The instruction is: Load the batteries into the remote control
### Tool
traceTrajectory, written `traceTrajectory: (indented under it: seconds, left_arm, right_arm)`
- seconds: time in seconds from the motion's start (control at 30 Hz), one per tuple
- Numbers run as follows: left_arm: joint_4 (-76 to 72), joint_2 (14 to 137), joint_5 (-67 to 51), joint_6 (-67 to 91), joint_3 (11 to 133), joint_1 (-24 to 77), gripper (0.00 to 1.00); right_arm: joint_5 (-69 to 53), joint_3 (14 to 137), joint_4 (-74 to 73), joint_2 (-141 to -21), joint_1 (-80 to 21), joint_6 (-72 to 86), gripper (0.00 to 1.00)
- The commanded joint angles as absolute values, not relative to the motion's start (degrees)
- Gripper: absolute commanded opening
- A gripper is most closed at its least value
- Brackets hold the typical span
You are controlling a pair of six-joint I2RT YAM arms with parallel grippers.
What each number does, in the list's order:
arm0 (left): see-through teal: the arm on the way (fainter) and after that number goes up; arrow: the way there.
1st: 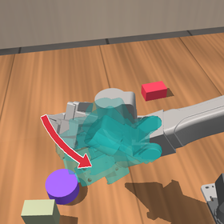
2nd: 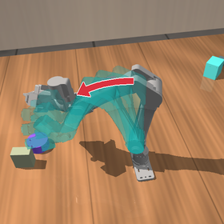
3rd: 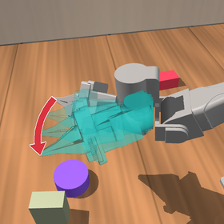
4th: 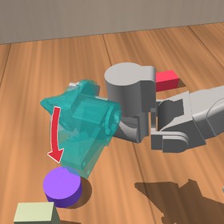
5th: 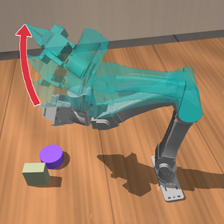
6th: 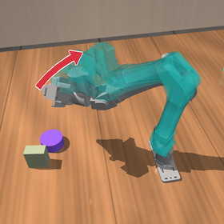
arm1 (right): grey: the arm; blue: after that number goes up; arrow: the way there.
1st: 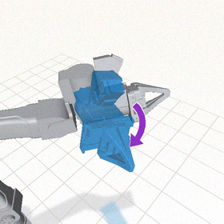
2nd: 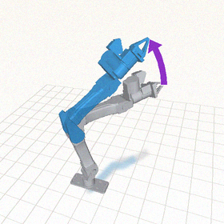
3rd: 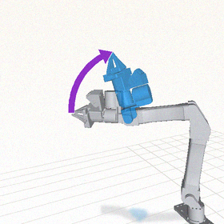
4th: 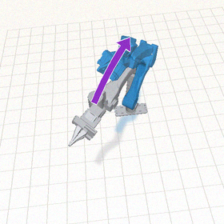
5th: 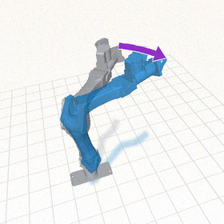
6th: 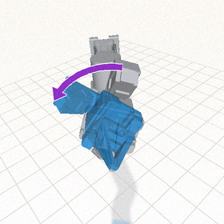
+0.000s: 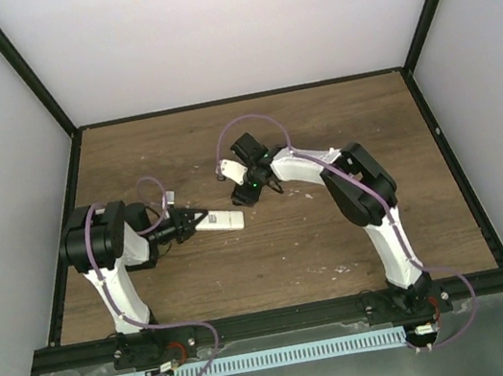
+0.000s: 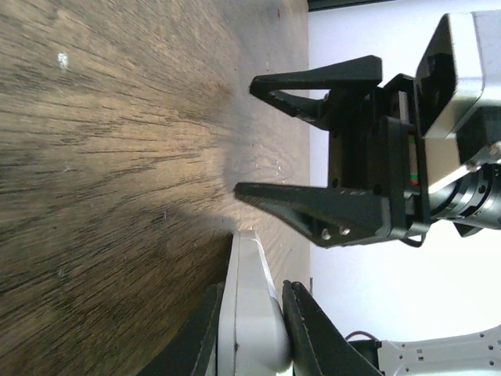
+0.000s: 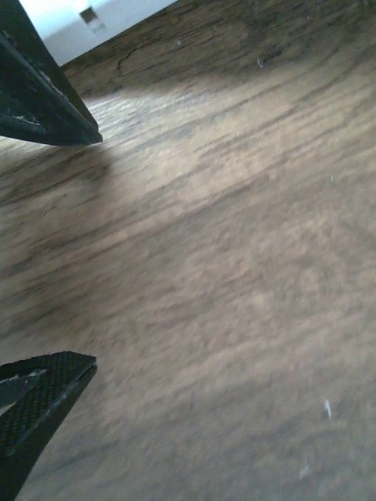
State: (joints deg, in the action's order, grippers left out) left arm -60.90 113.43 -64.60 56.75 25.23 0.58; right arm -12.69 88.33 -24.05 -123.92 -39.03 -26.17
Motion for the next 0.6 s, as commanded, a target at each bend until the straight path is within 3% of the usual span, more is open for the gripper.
traceTrajectory:
  seconds: [0.0, 0.27, 0.57]
  left_arm:
    - [-61.22, 114.92, -64.78, 55.48, 24.65, 0.53, 0.0]
    - [-60.92, 114.2, -64.73, 55.5, 24.9, 0.76, 0.0]
    - [-59.16, 113.99, -64.78, 54.85, 25.69, 1.32, 0.0]
  right_arm:
    - [-10.07, 87.84, -23.27, -116.67, -37.22, -23.58, 0.69]
    - [-21.18, 72.32, -15.07, -100.85, -36.91, -29.14, 0.71]
    - [-29.8, 63.13, -11.72, -100.47, -37.13, -32.28, 0.72]
